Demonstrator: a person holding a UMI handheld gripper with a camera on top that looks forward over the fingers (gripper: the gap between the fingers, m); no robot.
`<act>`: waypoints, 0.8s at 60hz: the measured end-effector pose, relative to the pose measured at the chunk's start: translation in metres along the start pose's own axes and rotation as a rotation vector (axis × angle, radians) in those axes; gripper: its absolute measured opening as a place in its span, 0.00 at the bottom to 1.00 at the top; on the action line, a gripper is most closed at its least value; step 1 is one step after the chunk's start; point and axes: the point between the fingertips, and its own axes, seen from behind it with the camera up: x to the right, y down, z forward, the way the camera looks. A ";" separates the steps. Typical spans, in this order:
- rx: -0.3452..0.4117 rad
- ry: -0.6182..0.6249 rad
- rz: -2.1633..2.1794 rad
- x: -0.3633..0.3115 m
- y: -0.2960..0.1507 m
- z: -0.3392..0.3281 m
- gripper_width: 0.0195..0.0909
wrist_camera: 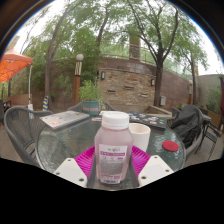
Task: Pour water
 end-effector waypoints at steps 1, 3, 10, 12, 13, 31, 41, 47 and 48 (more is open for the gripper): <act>0.003 -0.012 -0.023 -0.001 0.001 0.004 0.46; 0.042 -0.029 -0.067 -0.002 -0.006 -0.001 0.46; 0.006 -0.049 -0.110 -0.008 -0.002 -0.001 0.37; -0.013 -0.077 -0.109 -0.014 -0.001 -0.001 0.34; -0.028 -0.095 -0.100 -0.018 -0.001 0.000 0.34; -0.089 -0.380 0.851 -0.047 -0.118 0.019 0.30; -0.202 -0.439 1.657 -0.039 -0.127 0.042 0.30; -0.251 -0.522 2.008 -0.034 -0.125 0.043 0.30; -0.271 -0.528 2.082 -0.024 -0.140 0.047 0.30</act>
